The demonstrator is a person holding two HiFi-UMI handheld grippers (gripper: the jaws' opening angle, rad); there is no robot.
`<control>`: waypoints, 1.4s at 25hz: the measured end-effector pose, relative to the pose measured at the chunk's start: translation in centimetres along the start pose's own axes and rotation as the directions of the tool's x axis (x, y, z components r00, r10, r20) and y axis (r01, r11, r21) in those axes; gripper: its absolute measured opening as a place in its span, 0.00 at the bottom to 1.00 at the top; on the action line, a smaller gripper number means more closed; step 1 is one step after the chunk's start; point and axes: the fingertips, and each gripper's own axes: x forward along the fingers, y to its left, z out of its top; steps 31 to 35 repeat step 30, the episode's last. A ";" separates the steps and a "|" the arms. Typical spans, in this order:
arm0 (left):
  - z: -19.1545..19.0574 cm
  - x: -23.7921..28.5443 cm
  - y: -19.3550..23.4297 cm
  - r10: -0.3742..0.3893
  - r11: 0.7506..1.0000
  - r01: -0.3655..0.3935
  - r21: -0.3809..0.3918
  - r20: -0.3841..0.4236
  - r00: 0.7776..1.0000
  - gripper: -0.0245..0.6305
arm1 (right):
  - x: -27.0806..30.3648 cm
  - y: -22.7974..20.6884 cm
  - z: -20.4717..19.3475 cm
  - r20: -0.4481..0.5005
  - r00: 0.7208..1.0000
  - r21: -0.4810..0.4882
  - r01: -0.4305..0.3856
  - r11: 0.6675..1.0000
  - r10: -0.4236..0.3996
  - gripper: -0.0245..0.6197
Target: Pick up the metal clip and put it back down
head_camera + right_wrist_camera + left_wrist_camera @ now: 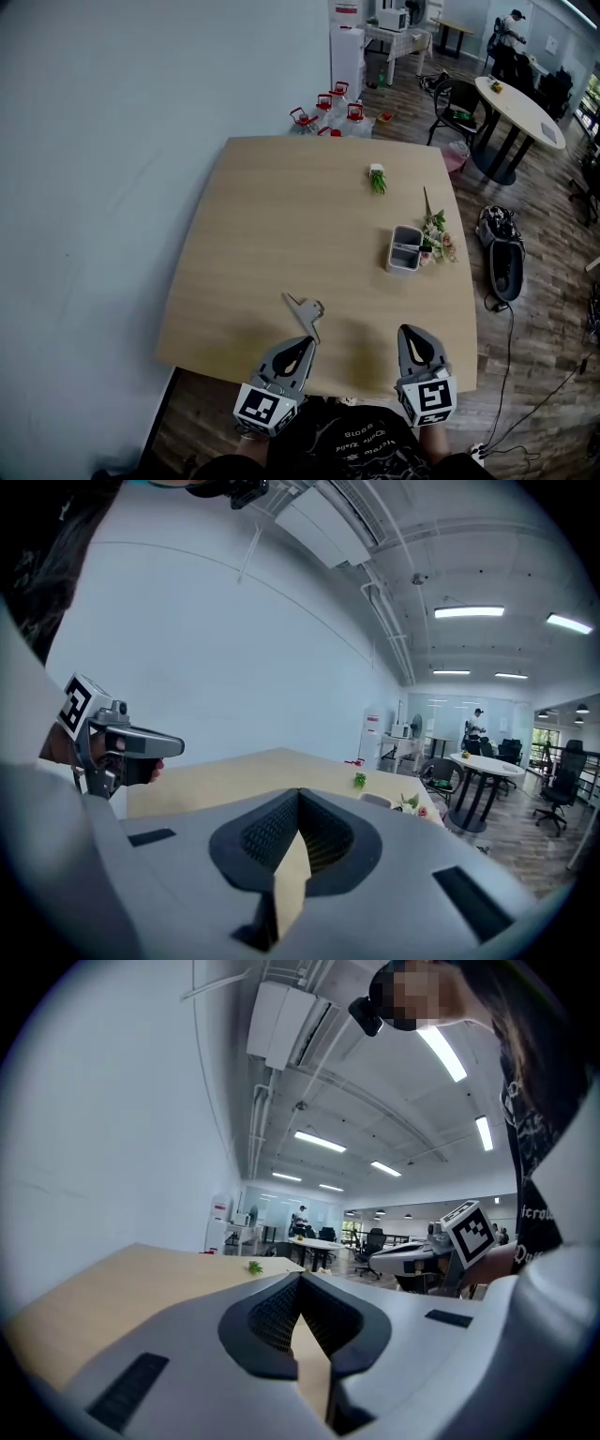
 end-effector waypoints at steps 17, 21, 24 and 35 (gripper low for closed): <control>-0.7 -0.9 2.7 0.061 0.998 -0.061 0.000 -0.022 0.998 0.05 | 1.8 0.7 -0.8 -0.033 0.998 0.003 0.046 0.999 -0.045 0.06; -0.8 -1.1 3.3 0.071 0.997 -0.071 -0.008 -0.019 0.997 0.05 | 2.0 0.7 -0.7 -0.028 0.998 -0.001 0.054 0.999 -0.054 0.05; -0.8 -1.1 3.4 0.069 0.998 -0.069 0.000 -0.019 0.997 0.05 | 2.1 0.8 -0.6 -0.032 0.998 -0.004 0.057 0.998 -0.057 0.05; -0.8 -1.0 4.0 0.061 0.998 -0.061 0.015 -0.013 0.998 0.05 | 2.7 0.8 -0.9 -0.049 0.996 -0.002 0.070 0.998 -0.070 0.05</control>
